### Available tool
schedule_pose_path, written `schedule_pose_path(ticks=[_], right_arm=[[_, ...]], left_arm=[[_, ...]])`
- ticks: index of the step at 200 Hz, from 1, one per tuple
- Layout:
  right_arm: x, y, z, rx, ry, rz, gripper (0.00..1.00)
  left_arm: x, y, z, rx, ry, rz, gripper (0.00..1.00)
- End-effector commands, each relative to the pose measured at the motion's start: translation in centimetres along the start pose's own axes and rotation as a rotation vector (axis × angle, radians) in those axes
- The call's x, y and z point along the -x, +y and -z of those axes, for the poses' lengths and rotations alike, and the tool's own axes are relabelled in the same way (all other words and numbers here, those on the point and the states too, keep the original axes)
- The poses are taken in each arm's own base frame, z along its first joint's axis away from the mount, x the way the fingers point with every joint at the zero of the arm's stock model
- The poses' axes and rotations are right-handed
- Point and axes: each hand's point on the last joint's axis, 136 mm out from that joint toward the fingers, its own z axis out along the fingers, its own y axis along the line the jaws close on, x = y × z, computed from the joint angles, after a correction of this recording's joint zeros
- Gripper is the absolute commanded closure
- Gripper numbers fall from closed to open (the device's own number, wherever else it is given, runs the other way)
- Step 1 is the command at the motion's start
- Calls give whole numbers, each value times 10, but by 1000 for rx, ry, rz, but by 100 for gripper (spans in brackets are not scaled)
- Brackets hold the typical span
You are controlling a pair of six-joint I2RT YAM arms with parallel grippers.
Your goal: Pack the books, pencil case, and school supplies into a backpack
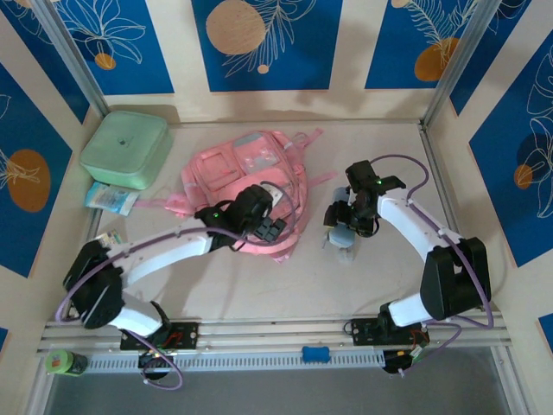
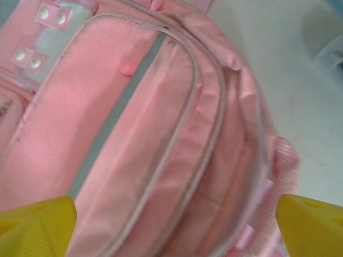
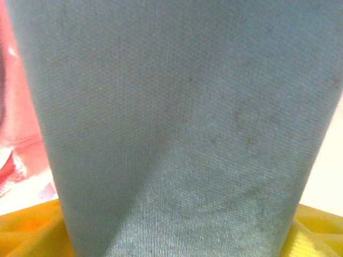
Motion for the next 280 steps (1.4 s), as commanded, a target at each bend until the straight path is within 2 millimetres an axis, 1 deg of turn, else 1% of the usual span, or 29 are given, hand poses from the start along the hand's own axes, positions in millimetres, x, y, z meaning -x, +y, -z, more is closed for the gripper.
schedule_pose_path(ticks=[1,17,33,48,64,73,87,95,115,136,152,171,181,194,209,218,234,244,255,280], right_arm=[[-7,13,11,61,14,32,25],[-10,16,9,86,29,30,25],[-12,19,9,102,29,27,25],[-11,23,12,124,22,32,25],[-10,24,14,127,19,35,25],[-10,24,16,130,17,37,25],[-10,25,18,134,8,40,25],[-9,24,20,135,0,41,25],[-10,24,23,136,-6,48,25],[-11,25,25,142,-6,51,25],[-13,27,28,153,6,62,25],[-17,33,33,176,20,78,25],[-22,42,37,218,30,95,25],[-27,54,39,251,46,113,25],[-31,70,40,281,57,142,25],[-31,81,38,292,63,164,24],[-31,100,32,319,82,196,24],[-28,109,24,305,94,216,24],[-19,113,13,270,96,203,23],[3,125,-12,270,109,125,21]], left_arm=[[-13,20,-21,66,146,-211,8],[-14,15,-37,42,173,-276,9],[-11,25,-53,90,182,-292,11],[-4,35,-62,108,195,-265,23],[-4,33,-75,80,200,-267,27],[-5,35,-80,90,206,-282,32],[-4,39,-85,105,217,-296,43],[-2,42,-85,115,216,-297,52],[9,46,-80,118,191,-292,72],[23,42,-70,85,158,-269,100],[34,41,-55,62,148,-219,100],[54,38,-31,42,120,-143,100],[65,35,-17,30,104,-111,100],[80,34,0,27,73,-24,100],[96,28,15,-27,31,87,100],[105,28,23,-36,5,156,100],[117,20,36,-74,-27,251,100],[122,17,43,-84,-46,313,100],[129,12,47,-101,-76,352,100],[133,8,45,-123,-108,444,100]])
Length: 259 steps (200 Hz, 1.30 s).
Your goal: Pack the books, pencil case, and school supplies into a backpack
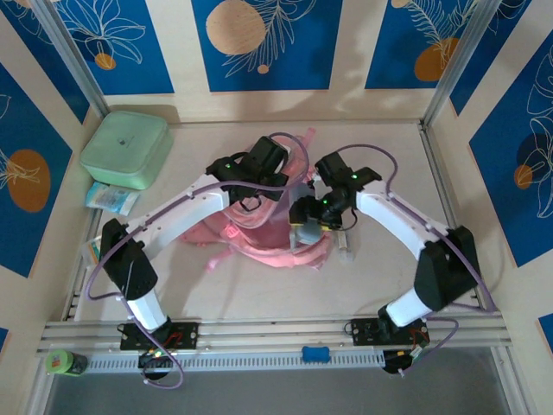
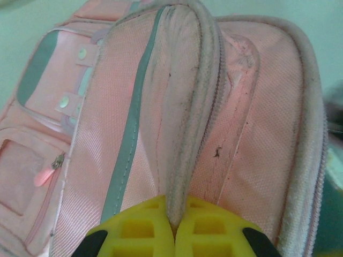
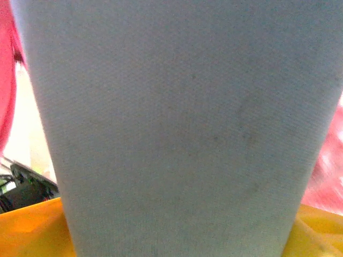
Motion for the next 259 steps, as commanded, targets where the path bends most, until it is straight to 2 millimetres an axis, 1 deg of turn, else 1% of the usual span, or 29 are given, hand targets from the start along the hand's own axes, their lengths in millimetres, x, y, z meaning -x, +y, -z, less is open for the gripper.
schedule_pose_path(ticks=[1,12,19,32,41,55,76,86,95,103,110,123,136,148,158,165,172,192,200,215,234,247,259], right_arm=[[23,4,-17,19,-12,-72,21],[35,9,-25,42,-38,-78,19],[41,13,-27,62,-51,-79,17],[49,18,-30,89,-55,-74,13],[52,18,-31,99,-57,-74,10],[50,18,-26,157,-44,-84,8],[35,14,-19,261,-21,-110,8],[27,10,-18,270,-10,-114,11],[21,-1,-22,238,-7,-134,14],[19,-11,-26,211,-15,-153,21],[18,-15,-30,220,-20,-172,27],[16,-8,-35,293,-6,-185,35],[17,-2,-40,311,-2,-180,43],[20,6,-44,316,-2,-166,47],[28,11,-46,330,-14,-161,48],[35,12,-47,333,-30,-175,51],[44,11,-48,337,-52,-195,56],[72,19,-48,384,-118,-208,65],[80,22,-49,396,-134,-214,66],[95,33,-49,427,-165,-224,66],[105,54,-51,471,-190,-184,66],[105,60,-54,487,-183,-169,67],[101,62,-48,517,-178,-156,66]], left_arm=[[40,-16,33,-108,-163,195,100],[41,-21,31,-141,-181,220,100],[41,-20,30,-140,-183,243,100],[41,-21,30,-150,-189,260,100],[42,-19,32,-142,-197,257,100],[39,-14,33,-117,-197,250,100],[35,-12,35,-114,-193,244,100],[34,-12,35,-122,-196,244,100],[33,-13,36,-127,-196,244,100],[32,-14,35,-131,-193,242,100],[32,-15,34,-135,-189,242,100],[32,-17,34,-148,-188,250,100],[32,-17,35,-147,-187,255,100],[32,-15,36,-140,-189,256,100],[33,-15,38,-140,-195,259,100],[34,-15,40,-145,-199,263,100],[35,-16,41,-150,-200,270,100],[38,-19,46,-167,-211,294,100],[39,-21,48,-176,-221,316,100],[41,-30,50,-211,-241,344,100],[41,-33,48,-208,-247,361,100],[41,-27,44,-171,-250,366,100],[40,-20,43,-136,-254,373,100]])
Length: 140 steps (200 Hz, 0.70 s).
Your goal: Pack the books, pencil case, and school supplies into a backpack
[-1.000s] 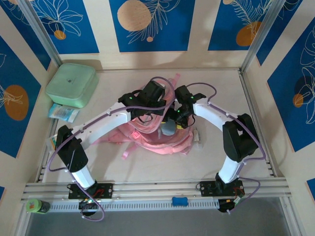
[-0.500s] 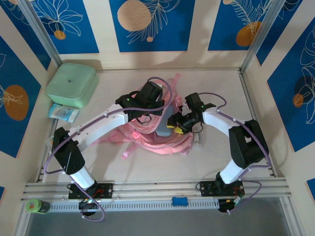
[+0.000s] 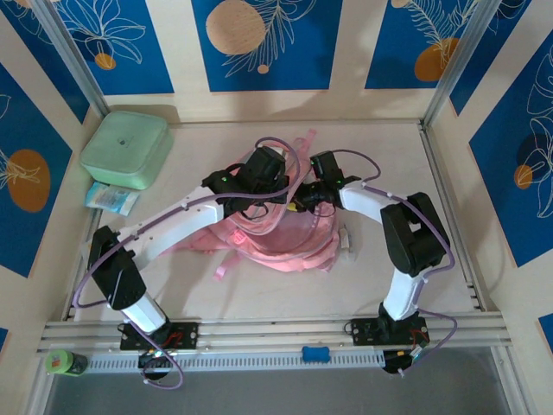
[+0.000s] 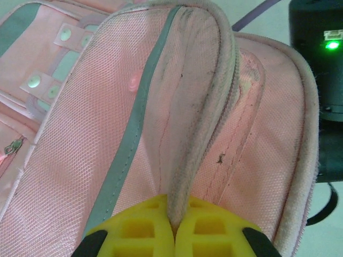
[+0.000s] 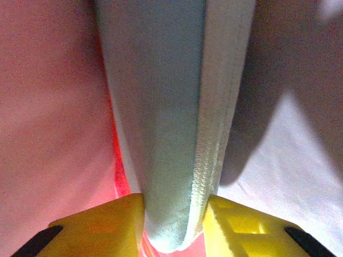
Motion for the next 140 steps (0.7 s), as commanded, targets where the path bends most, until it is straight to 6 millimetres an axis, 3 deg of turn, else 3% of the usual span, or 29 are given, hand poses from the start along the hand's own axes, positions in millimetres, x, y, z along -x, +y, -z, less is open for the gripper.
schedule_pose_path(ticks=[1,22,55,71,80,103,124,140], right_arm=[[4,28,2,100,-11,38,66],[-5,20,27,116,-37,30,61],[-22,-15,79,15,-82,0,55],[-30,-35,105,-101,-112,-21,55],[-35,-42,120,-151,-138,-24,55],[-51,-46,149,-216,-193,-7,54],[-69,-34,152,-202,-167,31,48],[-86,-24,142,-221,-97,68,48]], left_arm=[[43,-19,31,-75,-168,85,100],[41,-16,29,-64,-177,78,100],[24,-7,15,-27,-132,74,100],[12,-11,9,-71,-100,79,78],[7,-16,11,-117,-94,91,73],[8,-24,34,-265,-178,146,57],[-4,6,46,-208,-187,187,47],[-25,46,40,-105,-154,255,44]])
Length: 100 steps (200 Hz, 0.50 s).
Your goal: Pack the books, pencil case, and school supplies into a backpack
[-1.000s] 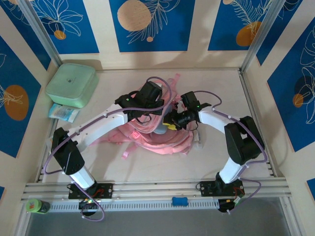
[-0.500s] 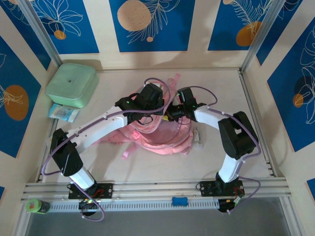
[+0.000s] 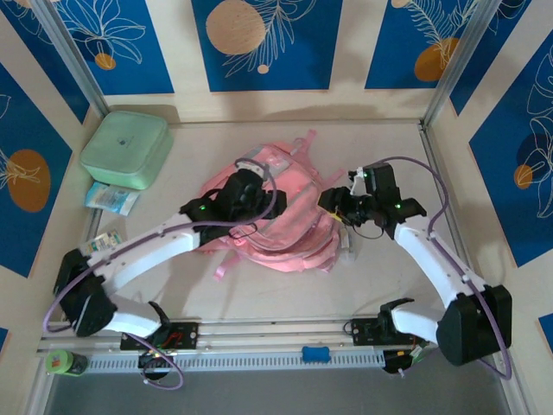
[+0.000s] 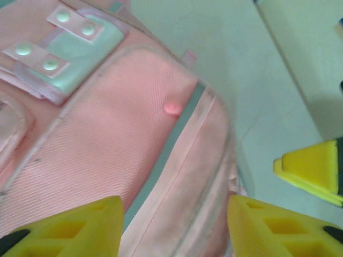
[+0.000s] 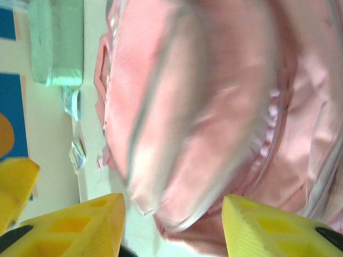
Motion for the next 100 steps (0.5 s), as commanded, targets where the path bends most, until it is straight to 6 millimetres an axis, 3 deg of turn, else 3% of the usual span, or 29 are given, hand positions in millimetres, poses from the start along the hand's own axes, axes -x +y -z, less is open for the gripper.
schedule_pose_path(ticks=[1,24,52,100], right_arm=[[-40,-10,-7,-103,136,25,48],[-68,4,-25,-96,227,67,45],[-98,12,-48,-108,297,81,45],[-117,0,-72,-195,315,93,44]], left_arm=[[5,33,13,48,-56,112,44],[-16,88,8,107,-52,256,40],[-27,145,7,235,-54,346,40],[-55,194,-3,326,-83,522,43]])
